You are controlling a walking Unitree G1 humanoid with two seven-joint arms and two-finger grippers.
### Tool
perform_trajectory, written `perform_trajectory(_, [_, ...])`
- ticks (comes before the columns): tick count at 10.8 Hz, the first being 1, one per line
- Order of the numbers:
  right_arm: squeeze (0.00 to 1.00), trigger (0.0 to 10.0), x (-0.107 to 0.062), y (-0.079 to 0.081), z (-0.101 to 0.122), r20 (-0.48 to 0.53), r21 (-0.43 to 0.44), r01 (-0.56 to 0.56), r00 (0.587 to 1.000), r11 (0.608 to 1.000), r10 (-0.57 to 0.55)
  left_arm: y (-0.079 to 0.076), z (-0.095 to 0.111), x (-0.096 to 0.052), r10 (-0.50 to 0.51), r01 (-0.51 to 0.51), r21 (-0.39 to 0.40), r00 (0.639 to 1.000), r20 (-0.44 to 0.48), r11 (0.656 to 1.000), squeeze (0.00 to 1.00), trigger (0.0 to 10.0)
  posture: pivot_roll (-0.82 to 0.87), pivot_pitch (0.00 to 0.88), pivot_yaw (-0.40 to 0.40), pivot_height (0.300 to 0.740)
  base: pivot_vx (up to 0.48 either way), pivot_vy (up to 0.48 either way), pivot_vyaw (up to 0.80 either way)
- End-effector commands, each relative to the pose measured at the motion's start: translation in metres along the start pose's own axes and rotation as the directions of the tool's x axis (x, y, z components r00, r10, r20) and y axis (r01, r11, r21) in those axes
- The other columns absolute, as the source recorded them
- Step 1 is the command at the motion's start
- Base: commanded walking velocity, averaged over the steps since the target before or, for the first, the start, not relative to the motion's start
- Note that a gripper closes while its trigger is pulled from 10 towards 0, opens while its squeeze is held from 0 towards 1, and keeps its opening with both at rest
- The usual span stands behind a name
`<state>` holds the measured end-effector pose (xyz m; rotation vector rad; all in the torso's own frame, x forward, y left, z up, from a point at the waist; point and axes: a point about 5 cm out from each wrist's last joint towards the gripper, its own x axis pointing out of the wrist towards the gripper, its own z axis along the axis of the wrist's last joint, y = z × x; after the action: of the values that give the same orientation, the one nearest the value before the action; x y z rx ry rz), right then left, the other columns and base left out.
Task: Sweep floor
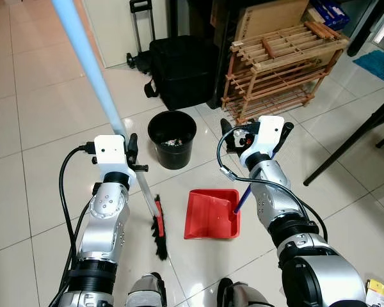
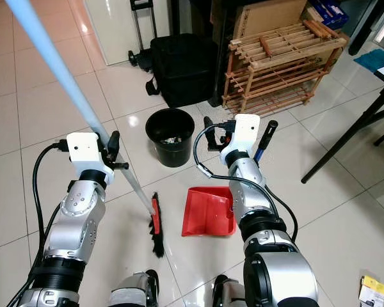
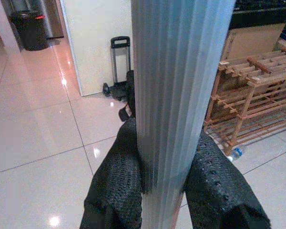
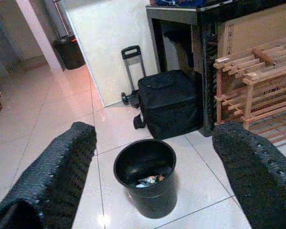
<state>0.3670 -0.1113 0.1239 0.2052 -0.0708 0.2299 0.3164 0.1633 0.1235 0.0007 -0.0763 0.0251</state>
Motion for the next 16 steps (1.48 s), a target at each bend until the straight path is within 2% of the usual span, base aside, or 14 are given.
perform_trajectory(1, [1.00, 10.0, -0.001, -0.001, -0.002, -0.009, 0.012, 0.001, 1.000, 1.000, -0.001, 0.000, 0.005, -0.001, -0.002, 0.002, 0.000, 1.000, 0.026, 1.000, 0.00, 10.0, 0.06, 0.175, 0.028, 0.740, 0.000, 0.000, 0.00])
perform_trajectory(3, [1.00, 10.0, 0.000, 0.000, 0.000, -0.001, 0.001, 0.000, 1.000, 1.000, 0.000, 0.000, 0.005, -0.001, -0.004, 0.004, -0.001, 1.000, 0.025, 1.000, 0.00, 10.0, 0.06, 0.173, 0.028, 0.740, 0.000, 0.000, 0.00])
perform_trajectory(4, [0.00, 10.0, 0.003, 0.000, 0.007, 0.021, -0.015, 0.005, 1.000, 1.000, -0.005, -0.001, 0.005, -0.001, -0.005, 0.005, -0.002, 1.000, 0.025, 1.000, 0.00, 10.0, 0.06, 0.173, 0.029, 0.740, 0.000, 0.000, 0.00])
perform_trajectory(5, [0.00, 10.0, 0.007, 0.000, 0.014, 0.042, -0.015, 0.004, 0.999, 1.000, -0.004, -0.001, 0.005, -0.001, -0.007, 0.007, -0.003, 1.000, 0.025, 1.000, 0.00, 10.0, 0.06, 0.173, 0.029, 0.740, 0.000, 0.000, 0.00])
perform_trajectory(6, [0.00, 10.0, 0.017, -0.002, 0.035, 0.097, -0.025, 0.006, 0.995, 1.000, -0.003, -0.002, 0.005, -0.001, -0.005, 0.005, -0.004, 1.000, 0.027, 1.000, 0.00, 10.0, 0.07, 0.175, 0.022, 0.740, 0.000, 0.000, 0.00])
perform_trajectory(9, [0.00, 10.0, 0.035, -0.005, 0.075, 0.179, -0.043, 0.036, 0.983, 0.998, -0.028, -0.003, 0.005, -0.003, 0.008, -0.007, -0.011, 0.999, 0.031, 1.000, 0.00, 10.0, 0.07, 0.165, 0.008, 0.740, 0.000, 0.000, 0.00])
perform_trajectory(11, [0.00, 10.0, 0.041, 0.002, 0.079, 0.159, -0.063, 0.031, 0.987, 0.998, -0.021, -0.004, 0.004, -0.004, 0.014, -0.014, -0.010, 0.999, 0.031, 1.000, 0.00, 10.0, 0.07, 0.161, 0.000, 0.740, 0.000, 0.000, 0.00])
perform_trajectory(12, [0.00, 10.0, 0.044, 0.004, 0.076, 0.117, -0.086, 0.049, 0.992, 0.995, -0.039, -0.002, 0.004, -0.005, 0.023, -0.022, -0.008, 0.999, 0.033, 1.000, 0.00, 10.0, 0.09, 0.159, -0.006, 0.740, 0.000, 0.000, 0.00])
perform_trajectory(16, [0.00, 10.0, 0.044, -0.004, 0.060, 0.004, -0.132, 0.122, 0.993, 0.984, -0.122, 0.003, 0.003, -0.012, 0.048, -0.048, -0.004, 0.998, 0.029, 0.999, 0.00, 10.0, 0.13, 0.162, -0.016, 0.740, 0.000, 0.000, 0.00])
